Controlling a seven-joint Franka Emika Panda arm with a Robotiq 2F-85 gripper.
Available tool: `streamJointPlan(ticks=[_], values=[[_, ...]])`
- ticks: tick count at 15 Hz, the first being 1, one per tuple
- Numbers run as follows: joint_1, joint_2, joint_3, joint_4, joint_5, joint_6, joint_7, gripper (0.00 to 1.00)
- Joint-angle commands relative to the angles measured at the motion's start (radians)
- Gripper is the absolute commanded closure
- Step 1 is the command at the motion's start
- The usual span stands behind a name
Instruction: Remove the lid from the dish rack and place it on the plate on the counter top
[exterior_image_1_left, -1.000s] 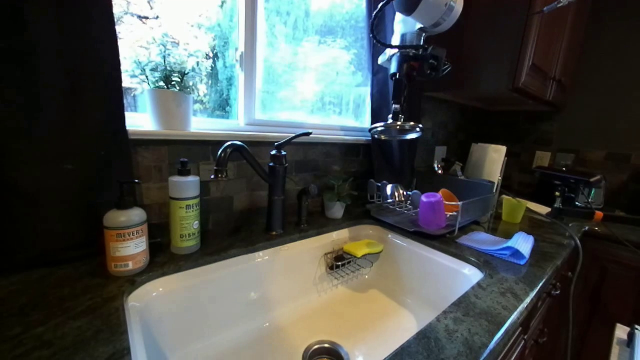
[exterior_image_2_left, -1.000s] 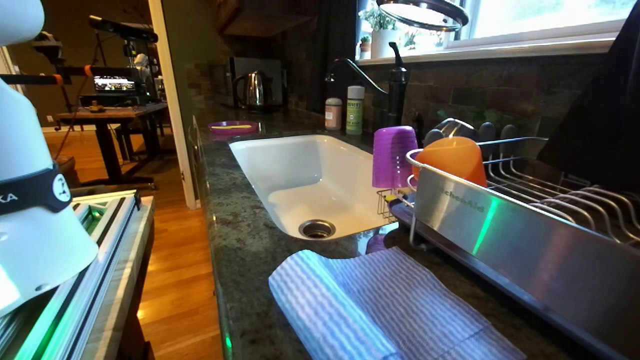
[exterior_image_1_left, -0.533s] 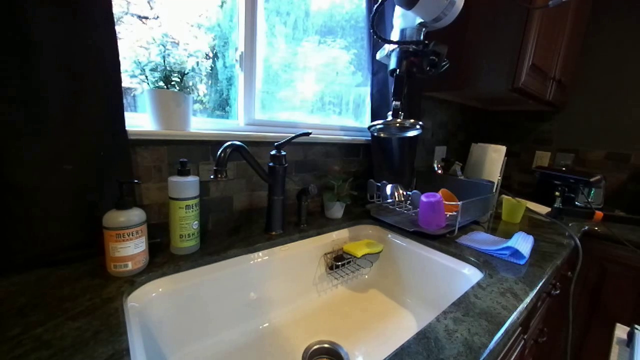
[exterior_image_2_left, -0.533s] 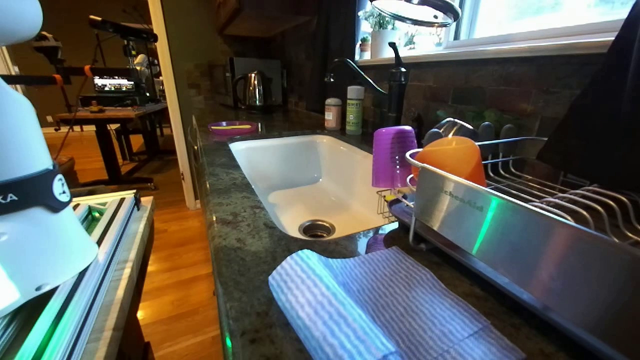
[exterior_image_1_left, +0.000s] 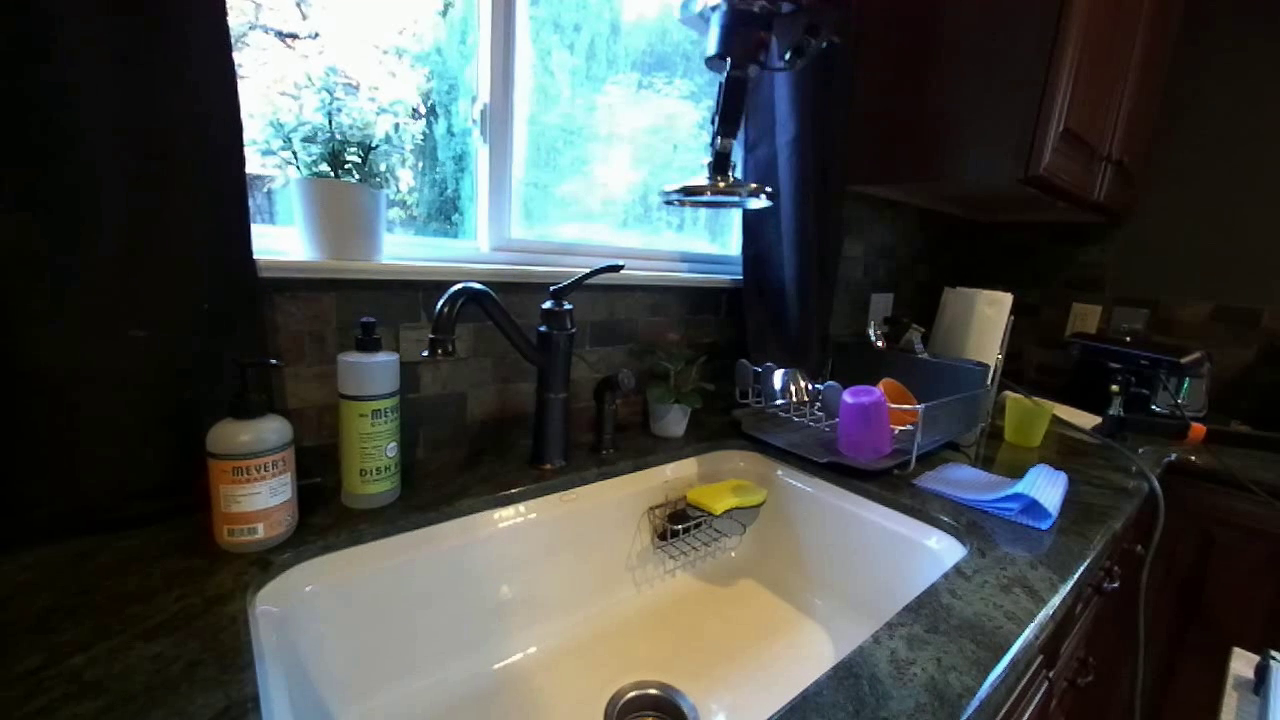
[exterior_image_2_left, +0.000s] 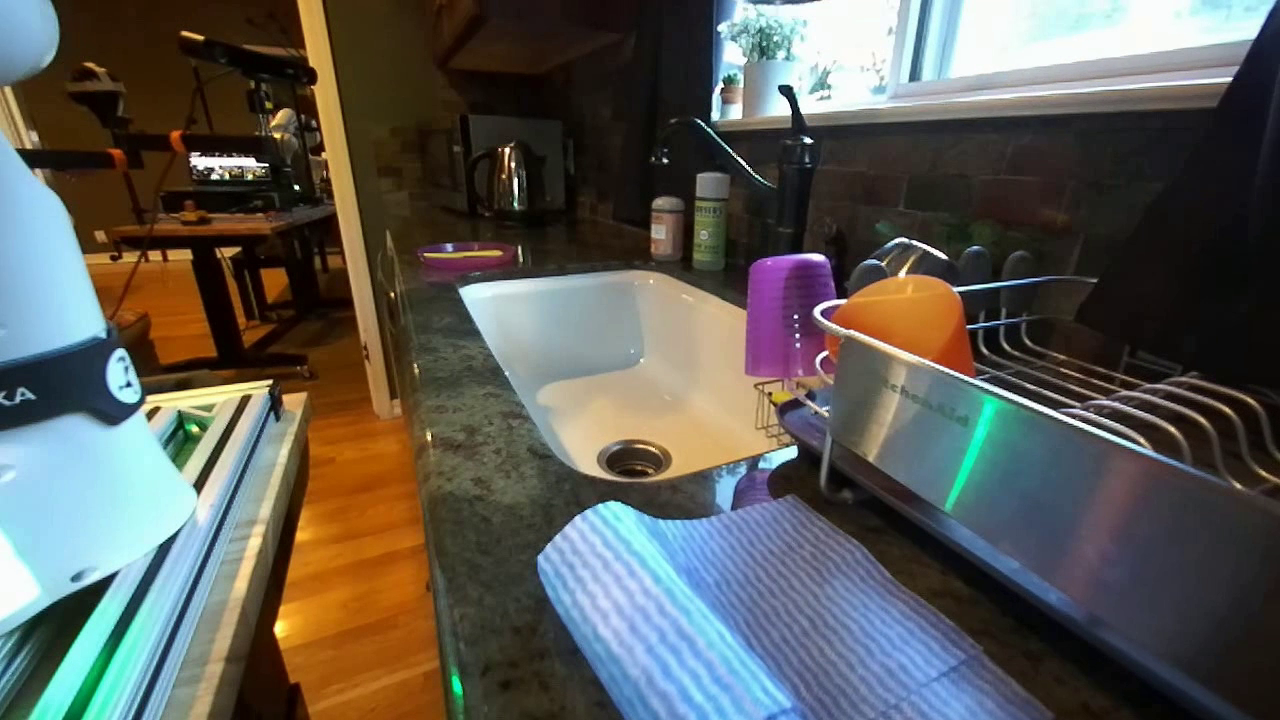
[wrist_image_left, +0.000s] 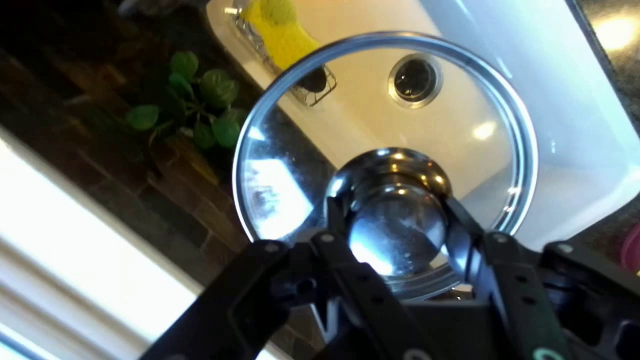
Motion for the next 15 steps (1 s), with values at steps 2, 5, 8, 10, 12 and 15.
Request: streamJointPlan(ticks=[2,5,8,10,12,15], values=[[0.116,0.022,0.086,0.172,-0.092,-0.027,-0.039,0.76],[0.188,0.028,0.155,0.207,-0.085,-0.016,-0.075,0.76],[0.199,0.011,0.171,0.174,-0.065,-0.001,-0.065,0.51],[0.221,0.023,0.189,0.188,-0.066,-0.001,-0.085,0.51],[0.218,0.034,0.188,0.199,-0.066,-0.001,-0.102,0.51],[0.211,0.041,0.185,0.205,-0.066,-0.001,-0.116,0.51]])
